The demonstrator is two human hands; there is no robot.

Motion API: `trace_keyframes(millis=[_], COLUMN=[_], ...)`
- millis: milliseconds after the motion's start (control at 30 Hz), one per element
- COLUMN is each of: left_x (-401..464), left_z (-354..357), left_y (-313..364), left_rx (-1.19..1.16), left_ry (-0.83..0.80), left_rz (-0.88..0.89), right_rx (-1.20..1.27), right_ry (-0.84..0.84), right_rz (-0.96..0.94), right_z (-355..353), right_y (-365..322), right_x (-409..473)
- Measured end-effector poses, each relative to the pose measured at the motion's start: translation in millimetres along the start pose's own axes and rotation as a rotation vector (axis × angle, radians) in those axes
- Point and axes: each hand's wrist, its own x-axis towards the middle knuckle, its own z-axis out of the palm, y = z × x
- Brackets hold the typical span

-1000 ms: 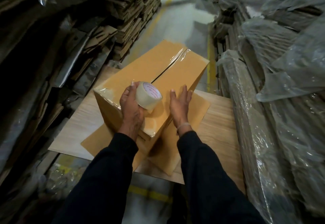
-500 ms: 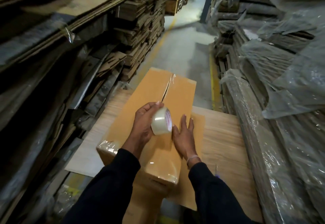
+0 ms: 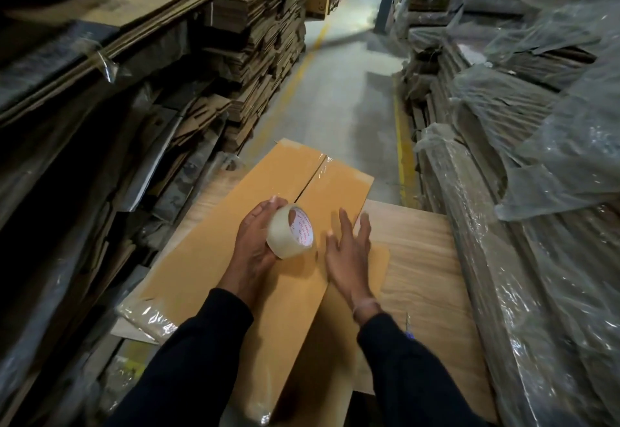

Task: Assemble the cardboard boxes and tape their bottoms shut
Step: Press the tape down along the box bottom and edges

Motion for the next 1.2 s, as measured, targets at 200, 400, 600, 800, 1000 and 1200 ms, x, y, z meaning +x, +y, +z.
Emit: trace_keyframes(millis=[200, 400, 600, 800, 1000, 1200], left_x=[7.0, 38.9, 65.5, 101.2, 163.9, 237.5], left_z=[27.8, 54.8, 73.5, 88.5, 93.4, 68.4], left_y=[2.2, -1.6, -21.6, -26.3, 4.4, 27.3], left_rx=[0.028, 0.164, 0.339, 0.278, 0.461, 0.859], left_ry=[-0.007, 0.006, 0.01, 0.048, 0.027, -0.034], left_rz=[-0.017, 0.032, 0.065, 0.074, 0.106, 0.257], right_rx=[-0.397, -0.544, -0.262, 0.376, 0.573, 0.311], right_ry=[-0.154, -0.03, -0.126, -0.251, -0.414, -0.309], right_rz=[-0.128, -0.157, -0.133, -0.238, -0.091, -0.112], right_z=[1.0, 8.5, -12.7, -54.0, -59.2, -49.8], right_y=[19.4, 24.5, 17.6, -2.6, -26.9, -52.7], right_x=[84.6, 38.0, 38.2, 82.9, 154.3, 228.6])
